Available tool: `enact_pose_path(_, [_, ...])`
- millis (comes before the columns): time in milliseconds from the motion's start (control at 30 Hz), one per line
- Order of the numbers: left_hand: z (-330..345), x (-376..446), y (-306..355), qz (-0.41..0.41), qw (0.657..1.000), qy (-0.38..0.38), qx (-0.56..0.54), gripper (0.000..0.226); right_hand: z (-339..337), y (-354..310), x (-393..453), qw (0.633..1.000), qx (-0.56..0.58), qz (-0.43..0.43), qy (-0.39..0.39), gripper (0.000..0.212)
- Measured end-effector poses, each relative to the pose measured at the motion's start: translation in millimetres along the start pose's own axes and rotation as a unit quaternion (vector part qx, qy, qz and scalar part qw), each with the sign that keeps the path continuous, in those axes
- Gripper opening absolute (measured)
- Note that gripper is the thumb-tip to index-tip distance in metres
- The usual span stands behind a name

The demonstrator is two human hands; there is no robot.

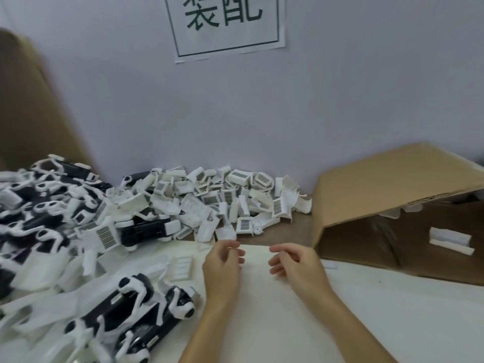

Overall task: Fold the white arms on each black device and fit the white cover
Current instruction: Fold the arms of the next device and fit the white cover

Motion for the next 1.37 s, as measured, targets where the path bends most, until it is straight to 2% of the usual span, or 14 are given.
enact_pose_path(200, [8.5,-10.5,61.8,0.070,0.991,-0.085,0.079,0.029,0.7,-5.5,-1.8,0.999,-0.037,-0.024,-0.005,0.031])
enact_pose_path(300, [12.9,-18.1,90.5,0.081,0.957,-0.180,0.215,0.021,-0.7,-6.7,-0.3,0.999,-0.029,-0.033,-0.003,0.030])
enact_pose_path(400, [5.4,-21.1,95.5,0.033,0.843,-0.287,0.454,0.013,-1.5,-4.7,-0.6,0.999,-0.017,-0.031,-0.002,0.029])
enact_pose_path(500, [-15.5,-26.6,81.8,-0.036,0.670,-0.338,0.660,0.049,-1.2,-3.5,-1.3,0.999,-0.005,-0.033,-0.005,0.030])
enact_pose_path(567, [-23.9,-28.4,71.8,-0.056,0.589,-0.343,0.729,0.057,-1.1,-3.2,-1.2,0.999,0.001,-0.037,-0.009,0.031])
enact_pose_path(767, [-32.6,-26.4,37.3,-0.040,0.393,-0.361,0.845,0.049,0.5,-2.5,-0.6,0.999,0.006,-0.042,-0.013,0.032])
enact_pose_path(867, [-26.9,-21.8,34.5,-0.010,0.354,-0.380,0.855,0.049,-0.1,-1.6,0.1,0.999,0.005,-0.044,-0.010,0.031])
enact_pose_path(933, [-20.2,-15.9,45.3,0.003,0.386,-0.392,0.835,0.060,0.1,-1.7,0.0,0.999,-0.003,-0.044,-0.012,0.030])
enact_pose_path(1000, [-11.0,-7.6,63.4,0.017,0.461,-0.392,0.796,0.075,2.5,-3.5,-1.8,0.999,-0.018,-0.046,-0.021,0.031])
enact_pose_path(1100, [10.4,6.8,101.0,0.077,0.630,-0.358,0.685,0.077,8.1,-11.1,-7.6,0.995,-0.050,-0.071,-0.039,0.029])
enact_pose_path(1200, [23.9,18.0,125.6,0.112,0.807,-0.311,0.489,0.064,13.7,-20.7,-14.4,0.990,-0.065,-0.106,-0.065,0.020])
enact_pose_path(1267, [29.5,18.6,128.1,0.117,0.889,-0.286,0.339,0.051,16.9,-23.3,-20.3,0.987,-0.049,-0.120,-0.094,0.048])
enact_pose_path(1333, [35.0,15.2,119.3,0.115,0.935,-0.256,0.218,0.041,17.7,-25.2,-23.8,0.985,-0.042,-0.130,-0.101,0.080])
enact_pose_path(1367, [37.5,13.4,111.8,0.114,0.949,-0.237,0.176,0.042,17.4,-26.7,-24.7,0.985,-0.036,-0.137,-0.098,0.085])
Point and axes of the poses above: each hand's wrist, its own x-axis towards the middle knuckle, its own z-axis out of the palm, y = z × x, the point moved 9 cm from there along x, towards the middle knuckle, and after that the axes turned 8 degrees about -x, right-handed, at the moved point
